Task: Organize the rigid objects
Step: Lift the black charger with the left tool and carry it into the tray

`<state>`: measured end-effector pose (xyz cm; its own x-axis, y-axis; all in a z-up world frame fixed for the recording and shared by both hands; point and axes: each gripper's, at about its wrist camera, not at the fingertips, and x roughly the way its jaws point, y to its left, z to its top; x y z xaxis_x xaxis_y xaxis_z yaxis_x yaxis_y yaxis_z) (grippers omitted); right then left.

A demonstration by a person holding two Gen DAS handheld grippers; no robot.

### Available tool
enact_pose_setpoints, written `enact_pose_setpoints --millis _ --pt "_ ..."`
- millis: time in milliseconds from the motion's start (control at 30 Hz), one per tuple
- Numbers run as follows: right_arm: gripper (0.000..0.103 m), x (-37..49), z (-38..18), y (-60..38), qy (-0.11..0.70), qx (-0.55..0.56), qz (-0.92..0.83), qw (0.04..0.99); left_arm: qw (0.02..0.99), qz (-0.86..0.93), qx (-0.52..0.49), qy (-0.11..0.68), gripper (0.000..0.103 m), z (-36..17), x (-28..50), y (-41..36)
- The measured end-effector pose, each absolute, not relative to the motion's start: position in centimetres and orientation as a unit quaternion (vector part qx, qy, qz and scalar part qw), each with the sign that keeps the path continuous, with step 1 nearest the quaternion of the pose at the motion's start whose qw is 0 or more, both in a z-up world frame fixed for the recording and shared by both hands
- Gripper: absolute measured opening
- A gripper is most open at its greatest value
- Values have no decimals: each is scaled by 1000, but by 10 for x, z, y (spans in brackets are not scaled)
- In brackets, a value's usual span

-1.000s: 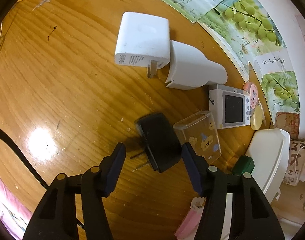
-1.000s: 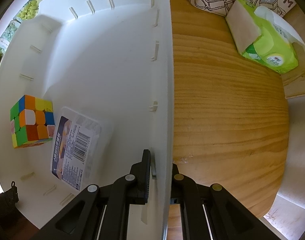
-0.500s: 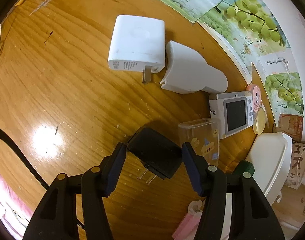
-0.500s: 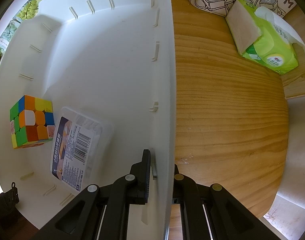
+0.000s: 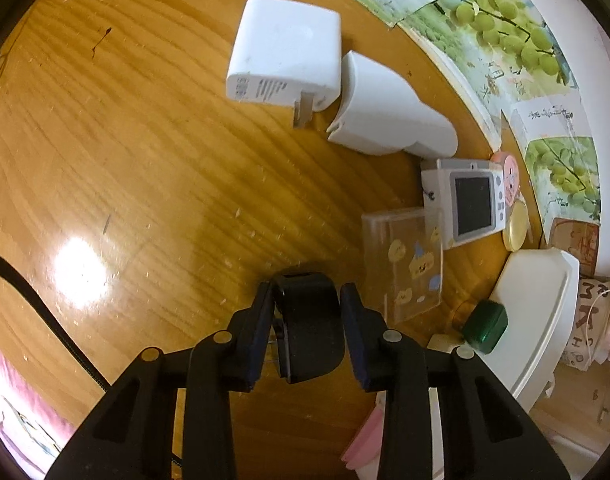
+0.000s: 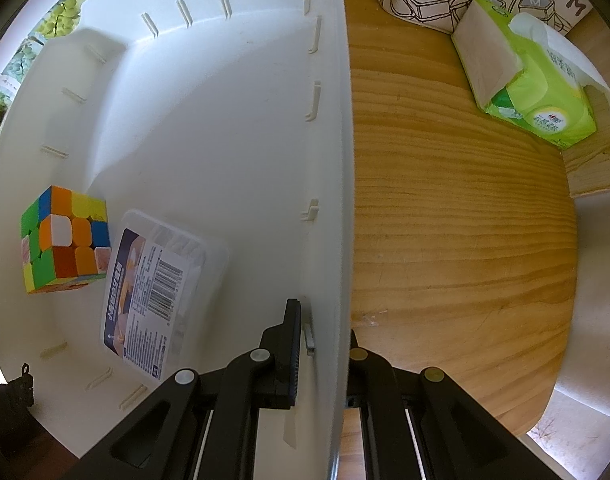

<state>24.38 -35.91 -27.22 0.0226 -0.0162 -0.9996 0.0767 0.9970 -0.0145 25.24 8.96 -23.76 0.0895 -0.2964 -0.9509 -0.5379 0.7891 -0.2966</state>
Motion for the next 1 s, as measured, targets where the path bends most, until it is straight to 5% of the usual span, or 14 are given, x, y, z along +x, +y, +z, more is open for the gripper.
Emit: enact_pose_setpoints --millis 533,1000 --pt "8 225 -266 -357 681 21 -26 732 710 36 -279 646 34 -207 206 55" --pt "8 201 -263 -354 668 13 -10 744 802 -4 -234 549 33 -154 172 25"
